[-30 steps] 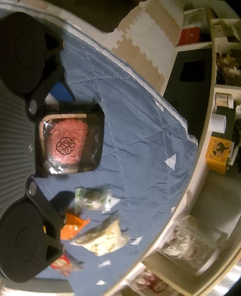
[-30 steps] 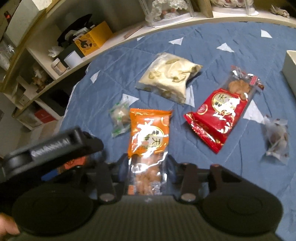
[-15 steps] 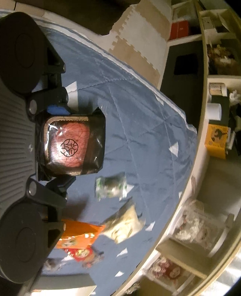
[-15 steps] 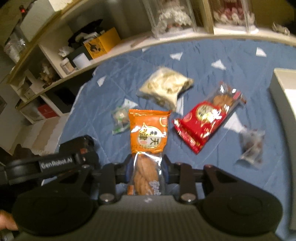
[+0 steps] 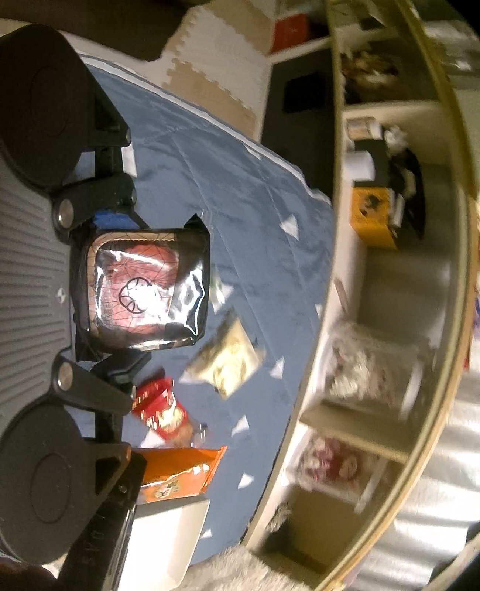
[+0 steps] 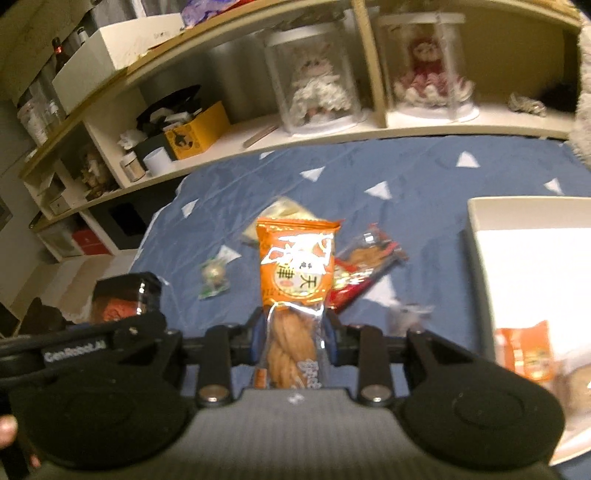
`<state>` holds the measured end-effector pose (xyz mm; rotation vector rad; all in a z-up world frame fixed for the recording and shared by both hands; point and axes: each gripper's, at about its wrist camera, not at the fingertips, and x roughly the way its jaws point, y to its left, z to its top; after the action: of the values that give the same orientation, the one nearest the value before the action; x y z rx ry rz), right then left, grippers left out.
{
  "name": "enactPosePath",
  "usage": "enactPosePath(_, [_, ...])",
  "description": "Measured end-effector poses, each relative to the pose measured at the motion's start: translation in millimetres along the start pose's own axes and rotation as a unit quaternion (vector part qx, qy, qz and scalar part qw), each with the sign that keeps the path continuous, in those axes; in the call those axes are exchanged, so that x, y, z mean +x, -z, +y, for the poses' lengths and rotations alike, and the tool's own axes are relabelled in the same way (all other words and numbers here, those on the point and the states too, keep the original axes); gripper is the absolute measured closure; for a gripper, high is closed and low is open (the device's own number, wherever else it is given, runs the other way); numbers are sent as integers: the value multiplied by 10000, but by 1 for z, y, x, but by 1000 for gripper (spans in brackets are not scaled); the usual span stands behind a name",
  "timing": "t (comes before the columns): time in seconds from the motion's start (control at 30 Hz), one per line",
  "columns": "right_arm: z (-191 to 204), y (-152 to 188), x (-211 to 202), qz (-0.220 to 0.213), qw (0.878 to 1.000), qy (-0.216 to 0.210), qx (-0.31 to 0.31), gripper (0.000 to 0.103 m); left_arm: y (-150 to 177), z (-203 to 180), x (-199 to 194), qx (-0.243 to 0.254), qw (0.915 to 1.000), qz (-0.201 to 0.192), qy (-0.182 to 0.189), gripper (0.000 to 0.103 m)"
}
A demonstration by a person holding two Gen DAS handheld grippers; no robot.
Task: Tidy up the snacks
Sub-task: 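Carry the orange pastry pack with the right tool while the left tool carries the mooncake pack to the tray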
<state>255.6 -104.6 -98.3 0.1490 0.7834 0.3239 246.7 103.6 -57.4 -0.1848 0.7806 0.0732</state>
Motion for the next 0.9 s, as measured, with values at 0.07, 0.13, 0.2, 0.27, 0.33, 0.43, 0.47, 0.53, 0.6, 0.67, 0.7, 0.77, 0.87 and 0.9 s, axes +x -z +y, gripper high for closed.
enactPosePath(0.07, [-14, -1, -10, -43, 10000, 63, 22, 66, 0, -13, -4, 154, 9998, -66, 90, 39])
enactPosePath(0.13, [-31, -1, -20, -97, 9998, 151, 21, 66, 1, -25, -6, 258, 9994, -114, 198, 39])
enactPosePath(0.2, [-46, -1, -29, -143, 9996, 241, 14, 66, 2, -40, -6, 356, 9988, -155, 311, 39])
enactPosePath(0.27, [-66, -2, -38, -180, 9993, 337, 38, 66, 4, -54, -6, 455, 9979, -177, 426, 39])
enactPosePath(0.33, [-85, -3, -46, -224, 9988, 434, 84, 66, 6, -68, -5, 568, 9970, -198, 479, 39])
enactPosePath(0.43, [-115, -6, -56, -285, 9976, 606, 165, 66, 7, -90, 0, 636, 9962, -175, 574, 39])
enactPosePath(0.47, [-127, -6, -60, -312, 9971, 665, 198, 66, 6, -98, 2, 622, 9958, -158, 651, 39])
enactPosePath(0.53, [-144, -6, -65, -327, 9962, 757, 266, 66, 6, -113, 4, 632, 9949, -145, 778, 39])
enactPosePath(0.6, [-162, -7, -68, -328, 9953, 858, 317, 66, 7, -132, 6, 714, 9933, -139, 896, 39])
enactPosePath(0.67, [-183, -7, -74, -330, 9943, 953, 354, 66, 8, -152, 11, 796, 9918, -95, 992, 39])
enactPosePath(0.7, [-188, -6, -74, -337, 9938, 989, 381, 66, 9, -161, 14, 809, 9912, -69, 1049, 39])
enactPosePath(0.77, [-206, -6, -78, -352, 9927, 1062, 445, 66, 12, -180, 19, 825, 9896, -13, 1177, 39])
enactPosePath(0.87, [-230, -6, -81, -353, 9913, 1177, 479, 66, 15, -209, 29, 878, 9870, 53, 1342, 39])
enactPosePath(0.9, [-239, -5, -82, -352, 9907, 1212, 501, 66, 16, -218, 32, 899, 9861, 77, 1394, 39])
